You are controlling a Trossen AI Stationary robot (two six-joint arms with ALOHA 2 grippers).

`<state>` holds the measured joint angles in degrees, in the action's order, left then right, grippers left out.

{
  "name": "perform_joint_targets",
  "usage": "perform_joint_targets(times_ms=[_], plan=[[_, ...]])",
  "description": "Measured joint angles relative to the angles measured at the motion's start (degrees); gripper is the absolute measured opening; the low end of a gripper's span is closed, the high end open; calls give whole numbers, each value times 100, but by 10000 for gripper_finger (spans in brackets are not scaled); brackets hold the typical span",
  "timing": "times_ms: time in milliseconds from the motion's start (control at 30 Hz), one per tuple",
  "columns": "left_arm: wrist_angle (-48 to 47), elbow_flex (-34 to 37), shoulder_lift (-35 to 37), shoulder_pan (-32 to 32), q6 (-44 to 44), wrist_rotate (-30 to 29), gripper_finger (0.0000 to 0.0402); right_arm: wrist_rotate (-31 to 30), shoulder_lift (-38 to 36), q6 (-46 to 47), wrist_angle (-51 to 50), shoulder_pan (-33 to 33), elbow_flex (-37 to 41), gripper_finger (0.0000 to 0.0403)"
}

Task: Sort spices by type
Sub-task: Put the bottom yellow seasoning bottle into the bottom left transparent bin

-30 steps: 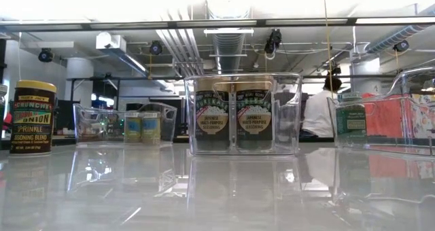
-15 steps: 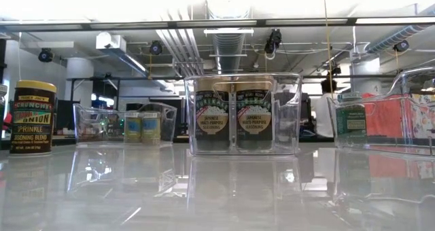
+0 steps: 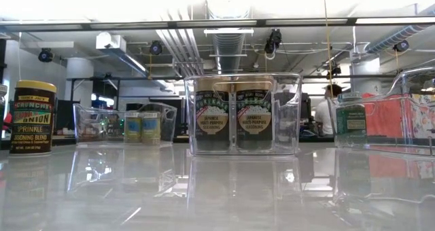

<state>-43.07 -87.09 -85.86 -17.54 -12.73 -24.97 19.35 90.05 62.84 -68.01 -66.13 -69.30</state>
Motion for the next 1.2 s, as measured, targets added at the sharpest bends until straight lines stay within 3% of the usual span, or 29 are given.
perform_joint_targets(times_ms=[267, 433, 733, 1200], plan=[[-2, 0, 0, -6, 0, -2, 304, 136, 1, -91, -8, 39, 27, 222], [1, 0, 14, -59, 0, -1, 304, 357, 7, 5, -12, 343, -185, 219], [22, 0, 105, -186, -37, -7, 304, -329, 265, -428, -382, 1341, -1275, 221], [-137, 0, 128, -458, -247, -8, 304, -899, 1984, -1564, -1669, 2883, -3638, 222]])
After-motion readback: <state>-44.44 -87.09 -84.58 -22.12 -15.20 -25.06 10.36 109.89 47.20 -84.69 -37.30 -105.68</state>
